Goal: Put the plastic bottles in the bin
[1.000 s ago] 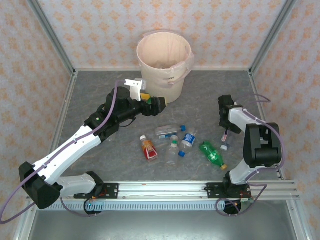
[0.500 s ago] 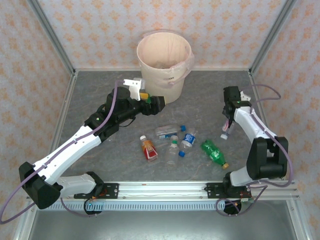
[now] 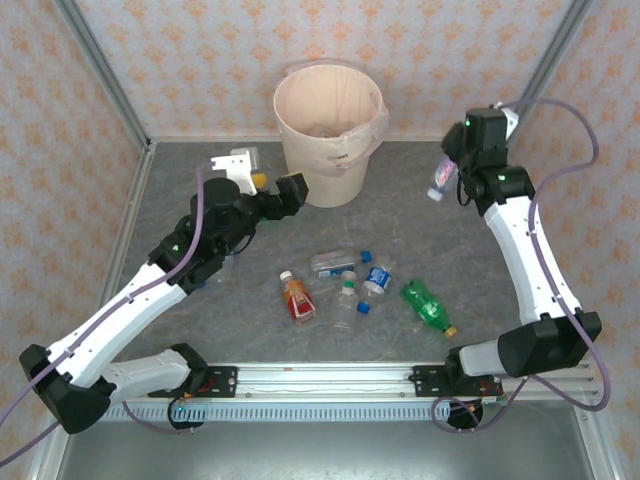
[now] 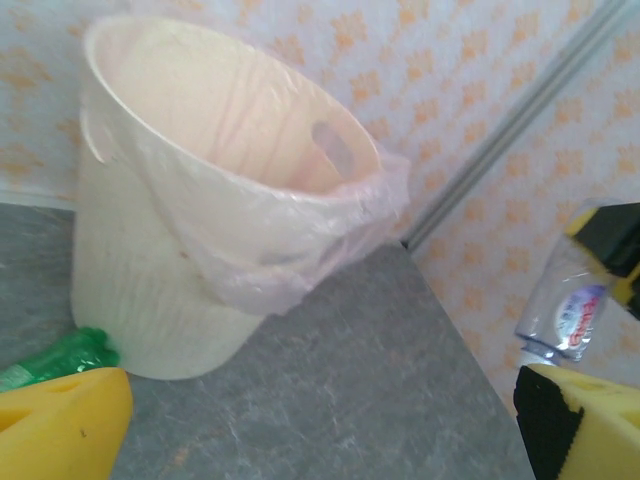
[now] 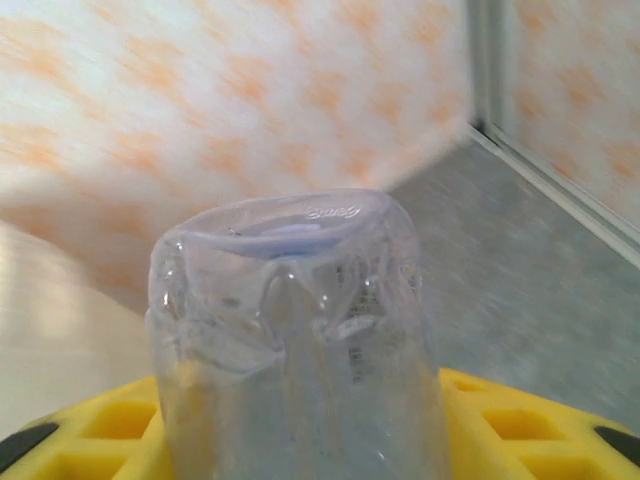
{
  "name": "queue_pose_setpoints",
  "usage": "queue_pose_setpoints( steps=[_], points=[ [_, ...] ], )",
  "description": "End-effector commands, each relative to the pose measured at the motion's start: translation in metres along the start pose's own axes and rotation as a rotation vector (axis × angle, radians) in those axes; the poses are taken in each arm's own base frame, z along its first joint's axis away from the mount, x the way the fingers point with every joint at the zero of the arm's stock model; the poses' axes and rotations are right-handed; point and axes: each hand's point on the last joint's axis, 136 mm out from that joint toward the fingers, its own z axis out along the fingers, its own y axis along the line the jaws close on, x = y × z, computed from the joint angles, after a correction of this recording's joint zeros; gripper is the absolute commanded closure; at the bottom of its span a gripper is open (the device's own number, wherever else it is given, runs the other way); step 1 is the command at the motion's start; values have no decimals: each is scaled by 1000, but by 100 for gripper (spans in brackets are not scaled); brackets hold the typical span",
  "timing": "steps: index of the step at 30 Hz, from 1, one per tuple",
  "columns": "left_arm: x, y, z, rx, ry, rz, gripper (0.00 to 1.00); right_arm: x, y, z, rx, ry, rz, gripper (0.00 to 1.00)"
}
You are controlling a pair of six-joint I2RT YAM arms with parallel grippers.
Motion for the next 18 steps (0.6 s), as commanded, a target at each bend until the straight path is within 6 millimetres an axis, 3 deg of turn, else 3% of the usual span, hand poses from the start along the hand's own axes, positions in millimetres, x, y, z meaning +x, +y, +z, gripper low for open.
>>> queue_pose_setpoints(
  steps=[1,5,8,14,18],
  points=[
    [-22,19,-17,-98,-119,-47,1,-32,50,-12,-137,-83,24,49],
    [-32,33,-35,-149,-186,-71,1,-61,105,-24,-268,-167,39,49],
    [-35,38,-45,-167,-208,-78,1,-71,141,-25,-340,-202,44,49],
    [-34,43,-55,-177,-201,-84,1,-74,210,-11,-441,-229,29,50],
    [-35,46,-64,-184,-208,-88,1,-68,236,6,-455,-229,19,52]
  ],
)
